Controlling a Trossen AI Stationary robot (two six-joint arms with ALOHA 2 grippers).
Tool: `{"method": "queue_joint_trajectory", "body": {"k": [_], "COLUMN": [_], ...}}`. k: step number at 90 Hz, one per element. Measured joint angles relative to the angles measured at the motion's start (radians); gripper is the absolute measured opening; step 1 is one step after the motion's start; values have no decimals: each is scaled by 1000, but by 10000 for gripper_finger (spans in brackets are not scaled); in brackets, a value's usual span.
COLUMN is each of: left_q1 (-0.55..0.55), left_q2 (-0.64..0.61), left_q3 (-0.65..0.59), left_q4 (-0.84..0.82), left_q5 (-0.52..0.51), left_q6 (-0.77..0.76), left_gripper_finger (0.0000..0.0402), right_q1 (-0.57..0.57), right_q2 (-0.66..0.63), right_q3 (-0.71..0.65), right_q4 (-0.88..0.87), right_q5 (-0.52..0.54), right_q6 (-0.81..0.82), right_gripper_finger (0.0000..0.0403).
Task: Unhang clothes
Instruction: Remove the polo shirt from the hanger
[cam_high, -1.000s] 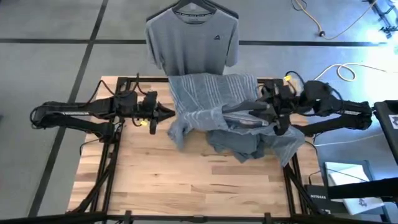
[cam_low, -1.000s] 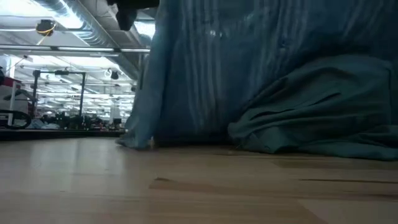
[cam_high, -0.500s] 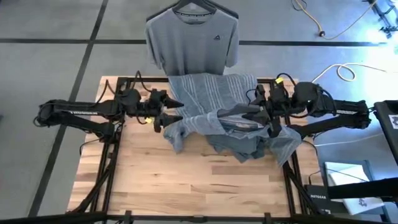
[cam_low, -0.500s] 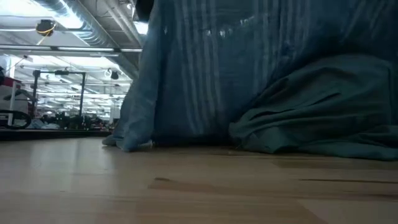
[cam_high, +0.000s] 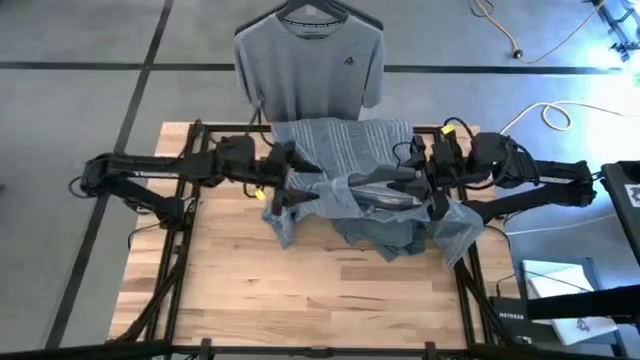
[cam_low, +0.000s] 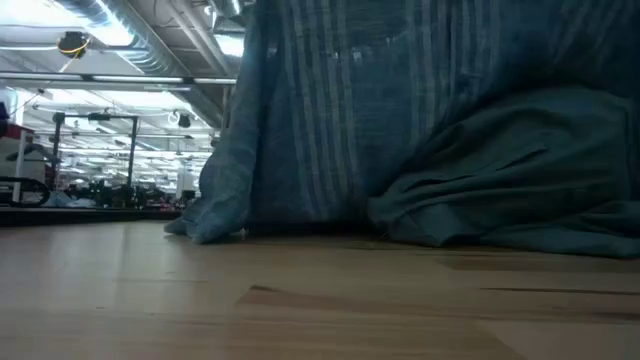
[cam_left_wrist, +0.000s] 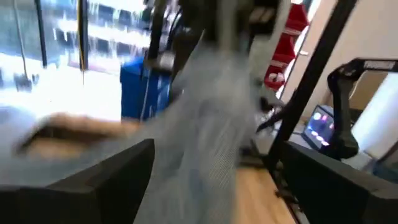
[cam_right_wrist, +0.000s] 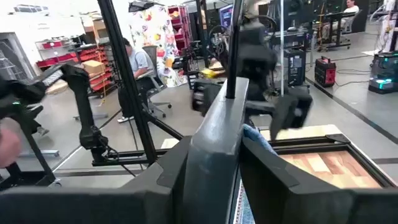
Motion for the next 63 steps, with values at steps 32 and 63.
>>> {"method": "queue_joint_trajectory", "body": {"k": [32, 63], "left_q1": [13, 10], "left_q2": [126, 132], "left_q3": [119, 116], "left_q4": [-162, -180], "left_q5": [52, 108], "left_q6": [30, 70], "left_gripper_finger": [307, 135], "right_q1": [0, 0], "right_q2": [5, 7], "right_q3": [0, -1], "right_q4": [0, -11], "right_q5": [17, 24], "right_q6": [18, 19], "right_gripper_finger": [106, 106]}}
